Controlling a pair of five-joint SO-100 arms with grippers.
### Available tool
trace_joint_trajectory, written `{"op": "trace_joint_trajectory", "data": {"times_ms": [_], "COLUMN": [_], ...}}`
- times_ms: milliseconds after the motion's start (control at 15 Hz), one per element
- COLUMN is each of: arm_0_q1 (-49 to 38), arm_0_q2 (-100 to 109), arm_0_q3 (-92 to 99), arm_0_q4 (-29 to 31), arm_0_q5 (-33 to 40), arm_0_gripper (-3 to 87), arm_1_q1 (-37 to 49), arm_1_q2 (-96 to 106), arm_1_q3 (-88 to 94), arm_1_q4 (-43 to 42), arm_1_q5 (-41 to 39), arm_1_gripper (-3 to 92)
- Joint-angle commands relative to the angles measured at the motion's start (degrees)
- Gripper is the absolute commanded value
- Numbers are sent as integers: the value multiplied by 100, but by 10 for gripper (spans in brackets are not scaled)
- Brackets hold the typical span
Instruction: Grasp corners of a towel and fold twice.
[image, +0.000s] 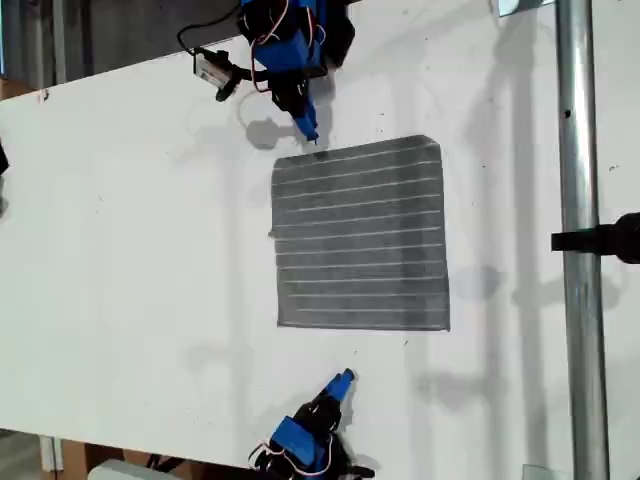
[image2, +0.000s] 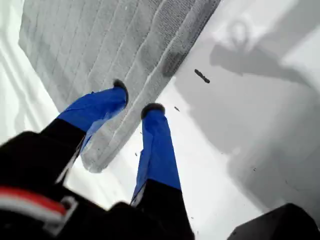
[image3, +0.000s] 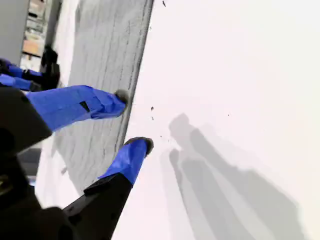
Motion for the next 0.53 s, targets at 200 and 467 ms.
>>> {"op": "trace_joint_trajectory", "data": {"times_ms": [200,467], "arm_0_q1": [-914,-1002], "arm_0_q2": [26,26], "arm_0_q3": [26,18], "arm_0_q4": [-44,-35], "arm_0_q5": [-4315,-4403], "arm_0_gripper": [-4,-4], "arm_1_q1": [325,404], "arm_1_q2": [35,35], "arm_1_q3": [-53,-97], "arm_1_q4": [79,44], "arm_1_q5": [9,-35], "arm_1_gripper": [122,97]}}
